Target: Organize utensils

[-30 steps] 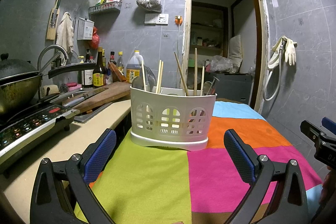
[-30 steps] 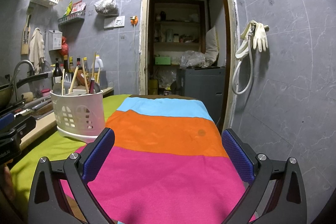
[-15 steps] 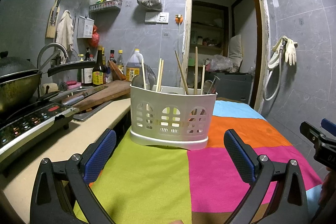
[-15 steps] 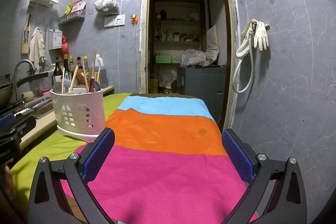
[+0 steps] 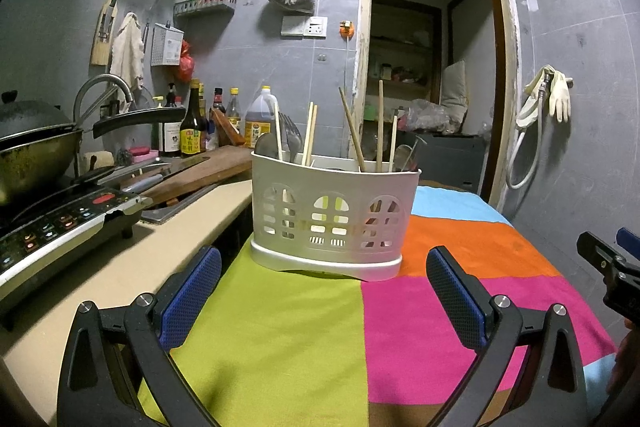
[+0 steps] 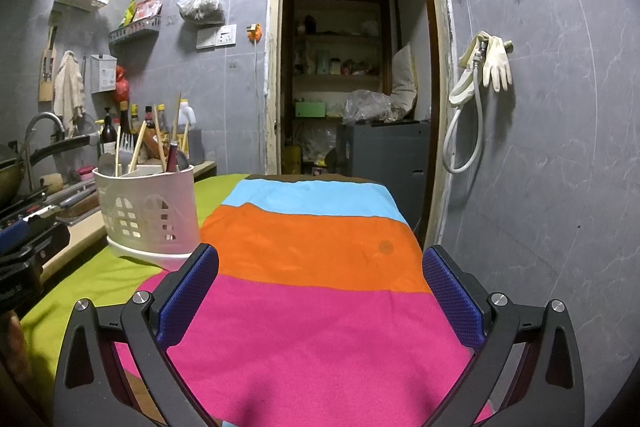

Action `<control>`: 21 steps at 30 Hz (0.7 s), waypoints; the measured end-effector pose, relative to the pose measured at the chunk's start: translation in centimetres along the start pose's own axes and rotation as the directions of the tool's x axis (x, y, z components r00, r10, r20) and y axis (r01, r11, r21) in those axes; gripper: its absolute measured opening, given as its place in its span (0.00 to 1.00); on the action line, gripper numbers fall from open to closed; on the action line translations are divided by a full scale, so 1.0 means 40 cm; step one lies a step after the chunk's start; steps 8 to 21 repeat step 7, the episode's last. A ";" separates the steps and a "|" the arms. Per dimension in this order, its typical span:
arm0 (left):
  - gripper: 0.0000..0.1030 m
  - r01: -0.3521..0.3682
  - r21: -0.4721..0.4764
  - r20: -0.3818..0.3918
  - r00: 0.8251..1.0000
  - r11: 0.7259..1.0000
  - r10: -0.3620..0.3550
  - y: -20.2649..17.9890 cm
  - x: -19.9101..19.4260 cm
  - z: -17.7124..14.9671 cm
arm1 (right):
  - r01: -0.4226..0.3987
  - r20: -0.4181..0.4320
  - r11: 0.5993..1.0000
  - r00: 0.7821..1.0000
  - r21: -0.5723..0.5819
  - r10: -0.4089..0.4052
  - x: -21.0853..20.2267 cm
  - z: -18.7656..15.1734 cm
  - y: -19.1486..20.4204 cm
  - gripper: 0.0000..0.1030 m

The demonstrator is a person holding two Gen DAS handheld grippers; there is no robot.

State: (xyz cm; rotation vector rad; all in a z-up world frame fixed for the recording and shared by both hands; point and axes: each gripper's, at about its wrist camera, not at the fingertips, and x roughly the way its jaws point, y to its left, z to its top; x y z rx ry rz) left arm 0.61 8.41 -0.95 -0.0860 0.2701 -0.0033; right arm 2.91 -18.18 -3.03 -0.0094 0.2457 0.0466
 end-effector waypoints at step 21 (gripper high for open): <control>0.98 -0.002 0.001 -0.001 1.000 1.000 0.002 0.000 0.002 0.002 | -0.002 -0.007 1.000 1.000 0.003 0.002 0.003 -0.003 -0.006 1.00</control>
